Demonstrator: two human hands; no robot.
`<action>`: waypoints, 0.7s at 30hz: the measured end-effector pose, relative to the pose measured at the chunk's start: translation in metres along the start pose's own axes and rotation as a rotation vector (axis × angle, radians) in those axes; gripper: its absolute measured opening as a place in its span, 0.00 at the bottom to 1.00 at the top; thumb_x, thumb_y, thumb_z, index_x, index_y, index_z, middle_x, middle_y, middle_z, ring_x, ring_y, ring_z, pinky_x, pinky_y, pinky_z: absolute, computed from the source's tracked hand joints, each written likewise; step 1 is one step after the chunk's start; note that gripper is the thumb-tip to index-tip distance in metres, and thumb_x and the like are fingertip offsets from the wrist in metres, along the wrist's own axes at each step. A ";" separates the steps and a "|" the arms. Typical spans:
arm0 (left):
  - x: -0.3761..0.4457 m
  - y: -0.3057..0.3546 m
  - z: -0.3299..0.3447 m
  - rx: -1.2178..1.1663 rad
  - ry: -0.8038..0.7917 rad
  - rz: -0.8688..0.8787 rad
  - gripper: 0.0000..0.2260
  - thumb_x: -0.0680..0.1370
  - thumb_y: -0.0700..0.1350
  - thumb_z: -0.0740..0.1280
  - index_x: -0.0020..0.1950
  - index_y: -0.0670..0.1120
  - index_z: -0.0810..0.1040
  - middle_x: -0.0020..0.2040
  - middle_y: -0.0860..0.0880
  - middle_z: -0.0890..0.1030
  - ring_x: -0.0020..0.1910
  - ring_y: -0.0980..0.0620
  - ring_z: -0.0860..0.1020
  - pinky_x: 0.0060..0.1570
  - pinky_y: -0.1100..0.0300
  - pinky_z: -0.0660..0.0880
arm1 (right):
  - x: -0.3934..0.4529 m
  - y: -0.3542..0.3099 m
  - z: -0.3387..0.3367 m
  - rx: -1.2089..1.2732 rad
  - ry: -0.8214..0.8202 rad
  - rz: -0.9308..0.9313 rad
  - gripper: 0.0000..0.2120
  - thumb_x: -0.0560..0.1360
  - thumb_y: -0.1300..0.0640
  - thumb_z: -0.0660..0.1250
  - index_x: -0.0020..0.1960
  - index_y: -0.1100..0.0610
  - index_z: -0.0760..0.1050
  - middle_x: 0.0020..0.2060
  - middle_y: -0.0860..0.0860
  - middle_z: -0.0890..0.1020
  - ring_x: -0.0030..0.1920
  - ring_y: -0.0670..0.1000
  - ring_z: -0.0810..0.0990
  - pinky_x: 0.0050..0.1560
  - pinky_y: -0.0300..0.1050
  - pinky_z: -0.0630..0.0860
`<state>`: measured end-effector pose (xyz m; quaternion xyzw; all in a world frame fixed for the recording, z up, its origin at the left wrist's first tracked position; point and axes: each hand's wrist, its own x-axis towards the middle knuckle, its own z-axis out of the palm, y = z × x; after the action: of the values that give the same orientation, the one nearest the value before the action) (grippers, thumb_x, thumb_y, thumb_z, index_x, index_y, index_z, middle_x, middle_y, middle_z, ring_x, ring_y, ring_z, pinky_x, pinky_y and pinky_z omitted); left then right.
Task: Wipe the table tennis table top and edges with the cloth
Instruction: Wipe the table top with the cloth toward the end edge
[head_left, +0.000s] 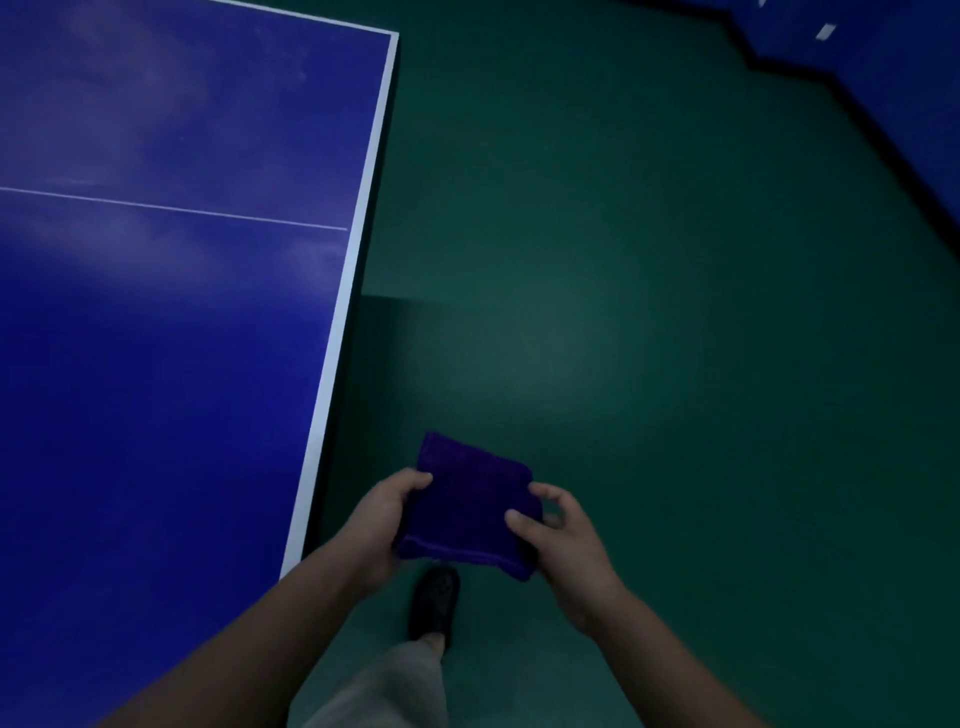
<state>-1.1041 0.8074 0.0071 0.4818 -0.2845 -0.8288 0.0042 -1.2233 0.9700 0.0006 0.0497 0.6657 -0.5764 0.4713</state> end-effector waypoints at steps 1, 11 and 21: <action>0.009 0.015 0.008 0.013 -0.023 0.011 0.12 0.81 0.47 0.61 0.56 0.42 0.79 0.53 0.40 0.85 0.48 0.40 0.84 0.48 0.48 0.80 | 0.009 -0.019 -0.002 -0.045 0.004 -0.040 0.22 0.73 0.66 0.74 0.64 0.54 0.72 0.51 0.58 0.86 0.48 0.58 0.86 0.41 0.48 0.82; 0.094 0.142 0.107 0.291 0.052 0.336 0.09 0.81 0.51 0.66 0.58 0.49 0.78 0.51 0.48 0.85 0.49 0.48 0.84 0.54 0.45 0.80 | 0.108 -0.179 -0.011 -0.057 -0.024 -0.109 0.36 0.73 0.58 0.75 0.76 0.52 0.62 0.54 0.52 0.86 0.55 0.54 0.85 0.58 0.56 0.80; 0.214 0.294 0.200 0.322 0.238 0.471 0.11 0.80 0.51 0.65 0.52 0.44 0.80 0.42 0.46 0.86 0.38 0.50 0.84 0.34 0.59 0.79 | 0.269 -0.348 -0.010 0.063 -0.133 -0.028 0.11 0.76 0.68 0.69 0.56 0.61 0.73 0.50 0.61 0.85 0.44 0.57 0.86 0.36 0.49 0.82</action>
<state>-1.4576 0.5944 0.0513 0.4909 -0.5133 -0.6872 0.1531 -1.5889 0.7345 0.0665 0.0167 0.6151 -0.6055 0.5048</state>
